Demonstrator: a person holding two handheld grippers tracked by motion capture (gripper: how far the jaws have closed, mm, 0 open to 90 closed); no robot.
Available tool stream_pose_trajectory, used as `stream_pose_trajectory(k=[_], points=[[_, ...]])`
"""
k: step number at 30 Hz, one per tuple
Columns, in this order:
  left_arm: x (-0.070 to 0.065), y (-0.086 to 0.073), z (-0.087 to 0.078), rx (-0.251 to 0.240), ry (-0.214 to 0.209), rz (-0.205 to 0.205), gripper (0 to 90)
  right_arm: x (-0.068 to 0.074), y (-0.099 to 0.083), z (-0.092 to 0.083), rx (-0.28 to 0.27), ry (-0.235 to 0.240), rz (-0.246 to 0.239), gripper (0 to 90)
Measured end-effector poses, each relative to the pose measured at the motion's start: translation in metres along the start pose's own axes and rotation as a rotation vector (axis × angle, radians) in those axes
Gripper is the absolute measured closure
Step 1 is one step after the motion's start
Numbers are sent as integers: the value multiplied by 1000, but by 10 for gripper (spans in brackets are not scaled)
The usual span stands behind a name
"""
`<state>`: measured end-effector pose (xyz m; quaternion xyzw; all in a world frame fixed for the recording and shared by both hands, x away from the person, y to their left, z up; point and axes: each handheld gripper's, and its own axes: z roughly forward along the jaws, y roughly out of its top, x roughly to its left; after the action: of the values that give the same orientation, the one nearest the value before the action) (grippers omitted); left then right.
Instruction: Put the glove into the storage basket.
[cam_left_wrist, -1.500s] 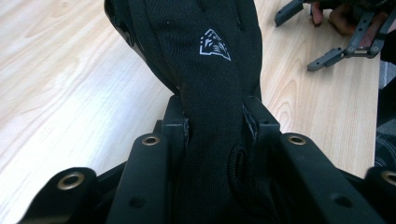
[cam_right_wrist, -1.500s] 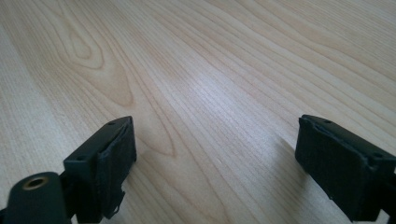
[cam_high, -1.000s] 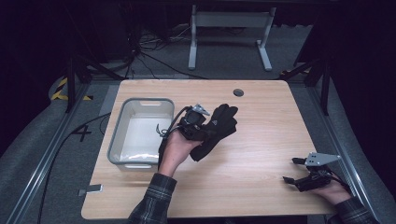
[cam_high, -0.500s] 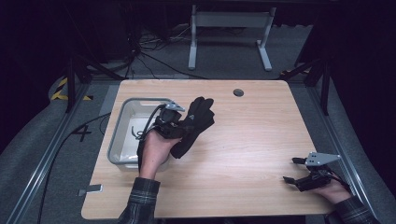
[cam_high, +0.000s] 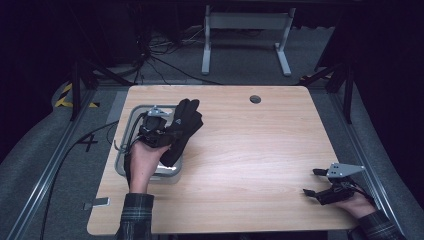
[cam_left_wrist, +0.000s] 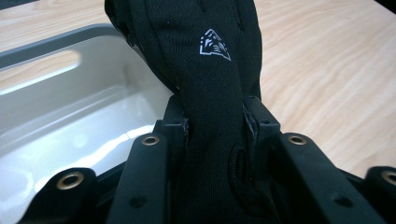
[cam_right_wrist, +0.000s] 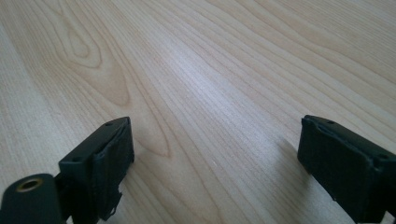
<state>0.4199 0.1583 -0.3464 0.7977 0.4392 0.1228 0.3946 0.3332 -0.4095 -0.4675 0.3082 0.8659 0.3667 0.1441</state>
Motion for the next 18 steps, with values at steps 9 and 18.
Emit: stream_pose_trajectory(k=[9, 18], points=[[28, -17, -4, 20, 90, -63, 675, 0, 0, 0, -1, -2, 2, 111], [47, -27, 12, 82, 92, -100, 668, 0, 0, 0, -2, -4, 5, 111]])
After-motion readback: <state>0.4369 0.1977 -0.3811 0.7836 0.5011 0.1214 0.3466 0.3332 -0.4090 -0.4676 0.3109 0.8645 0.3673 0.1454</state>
